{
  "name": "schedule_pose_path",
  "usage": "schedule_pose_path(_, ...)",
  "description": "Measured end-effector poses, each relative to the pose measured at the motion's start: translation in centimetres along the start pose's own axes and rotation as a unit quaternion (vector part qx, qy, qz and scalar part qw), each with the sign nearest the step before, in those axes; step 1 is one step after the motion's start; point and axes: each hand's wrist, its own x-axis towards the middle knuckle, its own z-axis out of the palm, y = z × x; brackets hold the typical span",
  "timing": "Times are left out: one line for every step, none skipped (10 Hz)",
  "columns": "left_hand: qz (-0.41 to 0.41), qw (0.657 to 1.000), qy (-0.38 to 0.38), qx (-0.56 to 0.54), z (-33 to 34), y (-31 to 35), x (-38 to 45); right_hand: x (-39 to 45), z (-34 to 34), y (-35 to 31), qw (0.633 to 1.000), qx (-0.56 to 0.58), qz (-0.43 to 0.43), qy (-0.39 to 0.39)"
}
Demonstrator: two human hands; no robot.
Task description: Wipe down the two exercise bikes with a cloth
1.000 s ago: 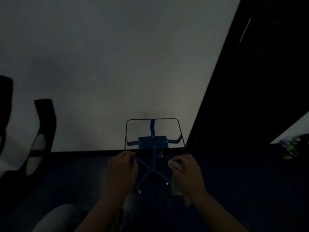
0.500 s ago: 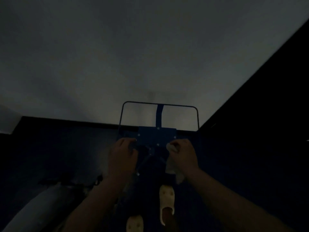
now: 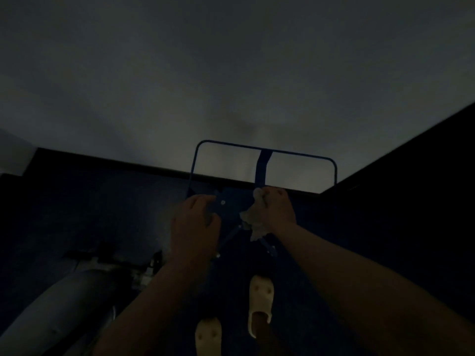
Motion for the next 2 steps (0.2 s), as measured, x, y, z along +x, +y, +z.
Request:
schedule_pose_path(0.029,0.999,0.012,-0.010,-2.0,1.9,0.4,-2.2,-2.4,-1.2,0.999,-0.012,-0.036,0.021)
schedule_pose_path(0.029,0.999,0.013,-0.039,-4.9,5.2,0.4,-5.8,-5.2,-2.9,0.996,-0.009,-0.065,0.064)
